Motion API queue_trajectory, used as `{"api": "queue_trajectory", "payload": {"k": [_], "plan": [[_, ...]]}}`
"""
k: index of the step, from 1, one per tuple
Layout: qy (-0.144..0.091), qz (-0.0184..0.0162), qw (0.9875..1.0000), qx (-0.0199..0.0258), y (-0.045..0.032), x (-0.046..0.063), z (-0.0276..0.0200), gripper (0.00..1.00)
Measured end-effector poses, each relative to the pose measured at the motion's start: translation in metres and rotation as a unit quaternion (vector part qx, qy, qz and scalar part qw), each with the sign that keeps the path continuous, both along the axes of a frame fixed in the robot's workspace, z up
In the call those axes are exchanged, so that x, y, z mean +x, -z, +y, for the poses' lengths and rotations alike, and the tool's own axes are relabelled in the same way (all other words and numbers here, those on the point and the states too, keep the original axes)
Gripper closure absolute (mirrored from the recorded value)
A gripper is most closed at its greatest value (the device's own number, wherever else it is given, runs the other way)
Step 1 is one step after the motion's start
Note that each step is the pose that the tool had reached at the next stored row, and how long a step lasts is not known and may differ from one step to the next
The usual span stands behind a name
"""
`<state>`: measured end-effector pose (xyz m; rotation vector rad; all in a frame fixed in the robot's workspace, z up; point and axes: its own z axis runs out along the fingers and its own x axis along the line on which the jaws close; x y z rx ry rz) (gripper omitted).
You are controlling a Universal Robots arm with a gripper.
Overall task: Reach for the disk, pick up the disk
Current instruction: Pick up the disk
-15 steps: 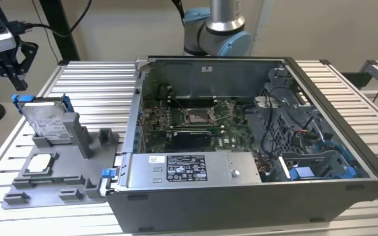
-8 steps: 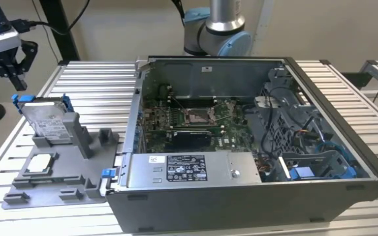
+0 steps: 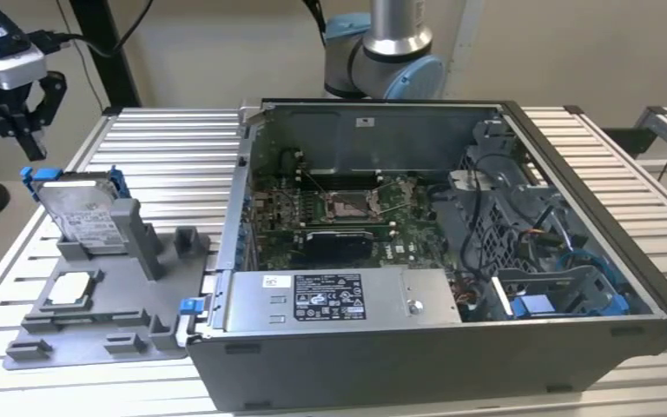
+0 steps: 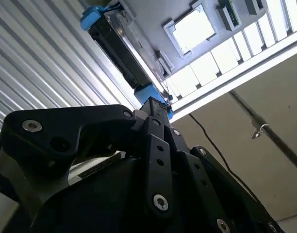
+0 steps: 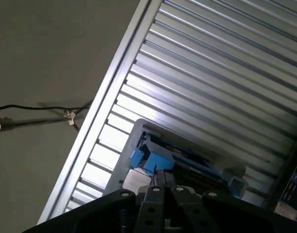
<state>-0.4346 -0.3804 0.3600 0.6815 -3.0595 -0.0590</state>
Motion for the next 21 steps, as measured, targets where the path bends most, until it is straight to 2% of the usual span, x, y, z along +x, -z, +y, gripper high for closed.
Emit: {"api": "queue_trajectory", "payload": {"k": [6, 11, 13, 16, 19, 21], "plan": [[-0.043, 0.0, 0.9991, 0.0, 0.0, 0.0, 0.0, 1.0], [-0.084, 0.0, 0.9965, 0.0, 0.0, 0.0, 0.0, 1.0], [-0.101, 0.0, 0.9949, 0.0, 0.0, 0.0, 0.0, 1.0], [-0.128, 0.0, 0.9917, 0.0, 0.0, 0.0, 0.0, 1.0], [-0.155, 0.0, 0.9879, 0.0, 0.0, -0.0001, 0.0001, 1.0], [-0.173, 0.0, 0.9848, 0.0, 0.0, 0.0, 0.0, 1.0]]}}
